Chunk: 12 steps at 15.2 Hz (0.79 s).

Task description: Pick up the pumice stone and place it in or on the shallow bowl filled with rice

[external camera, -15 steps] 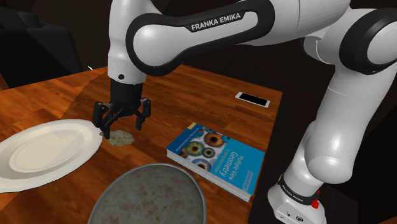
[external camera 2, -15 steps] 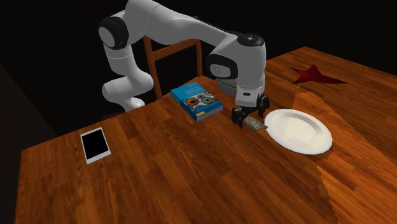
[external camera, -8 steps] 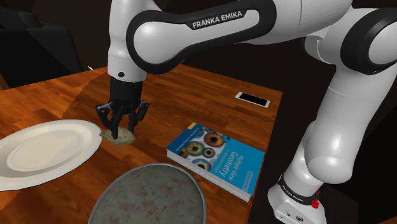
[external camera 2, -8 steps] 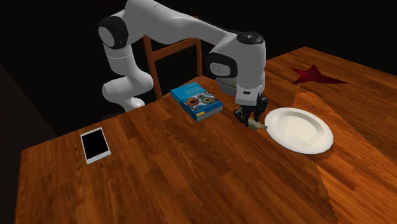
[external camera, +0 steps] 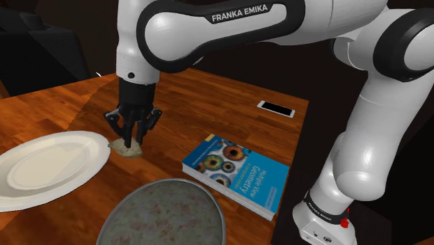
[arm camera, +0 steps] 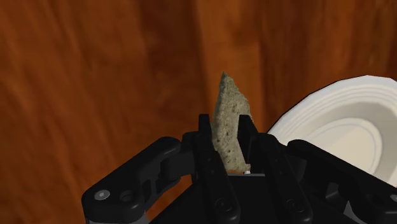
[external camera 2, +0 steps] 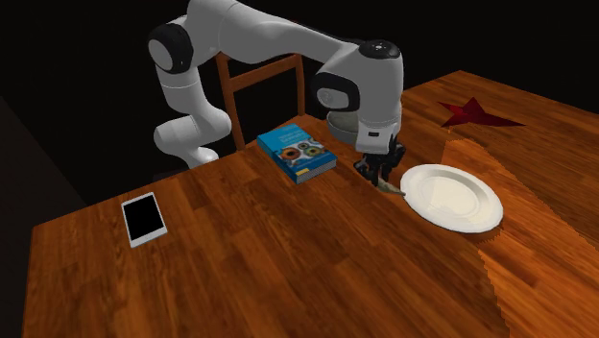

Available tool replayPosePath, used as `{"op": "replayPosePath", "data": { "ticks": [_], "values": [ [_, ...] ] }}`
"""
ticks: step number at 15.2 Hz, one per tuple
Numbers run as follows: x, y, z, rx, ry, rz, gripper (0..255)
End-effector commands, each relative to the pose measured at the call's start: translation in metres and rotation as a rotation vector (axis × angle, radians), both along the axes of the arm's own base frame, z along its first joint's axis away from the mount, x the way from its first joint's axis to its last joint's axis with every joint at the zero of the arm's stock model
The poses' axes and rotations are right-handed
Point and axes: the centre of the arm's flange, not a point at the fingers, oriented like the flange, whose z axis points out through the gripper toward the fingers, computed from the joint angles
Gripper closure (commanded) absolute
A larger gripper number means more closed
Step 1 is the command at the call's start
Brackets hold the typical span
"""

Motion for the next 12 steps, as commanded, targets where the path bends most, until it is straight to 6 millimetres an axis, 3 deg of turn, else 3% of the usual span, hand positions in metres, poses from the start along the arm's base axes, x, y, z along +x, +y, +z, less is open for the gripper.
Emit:
{"op": "replayPosePath", "data": {
  "ticks": [1, 12],
  "values": [
    [0.000, 0.000, 0.008, -0.003, 0.004, 0.000, 255],
    [0.000, 0.000, 0.066, -0.003, 0.004, 0.000, 255]
  ]
}}
